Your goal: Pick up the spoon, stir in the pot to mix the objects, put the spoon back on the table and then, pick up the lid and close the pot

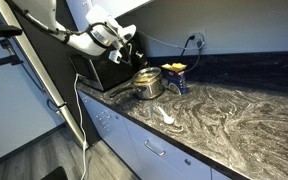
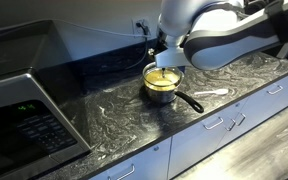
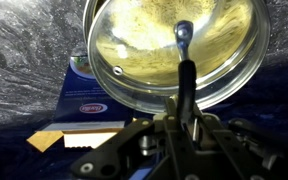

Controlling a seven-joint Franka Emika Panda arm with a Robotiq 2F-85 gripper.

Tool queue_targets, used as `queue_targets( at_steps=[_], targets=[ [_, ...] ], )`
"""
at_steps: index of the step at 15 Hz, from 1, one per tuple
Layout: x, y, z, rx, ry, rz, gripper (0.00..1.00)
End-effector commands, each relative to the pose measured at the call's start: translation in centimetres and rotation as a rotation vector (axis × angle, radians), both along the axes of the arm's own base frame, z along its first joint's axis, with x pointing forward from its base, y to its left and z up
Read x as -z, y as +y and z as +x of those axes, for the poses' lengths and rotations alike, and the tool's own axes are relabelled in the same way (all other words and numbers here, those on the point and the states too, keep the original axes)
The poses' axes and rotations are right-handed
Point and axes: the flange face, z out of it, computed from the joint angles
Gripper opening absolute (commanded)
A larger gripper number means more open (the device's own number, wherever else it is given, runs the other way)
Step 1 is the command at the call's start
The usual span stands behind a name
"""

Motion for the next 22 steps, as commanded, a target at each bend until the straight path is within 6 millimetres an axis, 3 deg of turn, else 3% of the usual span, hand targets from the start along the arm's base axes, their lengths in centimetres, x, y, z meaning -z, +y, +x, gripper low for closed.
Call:
queue_targets(
  at_steps=[1,11,22],
  targets=[
    [-0.5,0.2,1.0,-0.013,0.021,-0.006,0.04],
    [-0.2,0.3,1.3,-0.016,0.076,-0.022,0.04],
    [1.6,0.6,1.9,-0.015,0.087,-0.035,0.04]
  ],
)
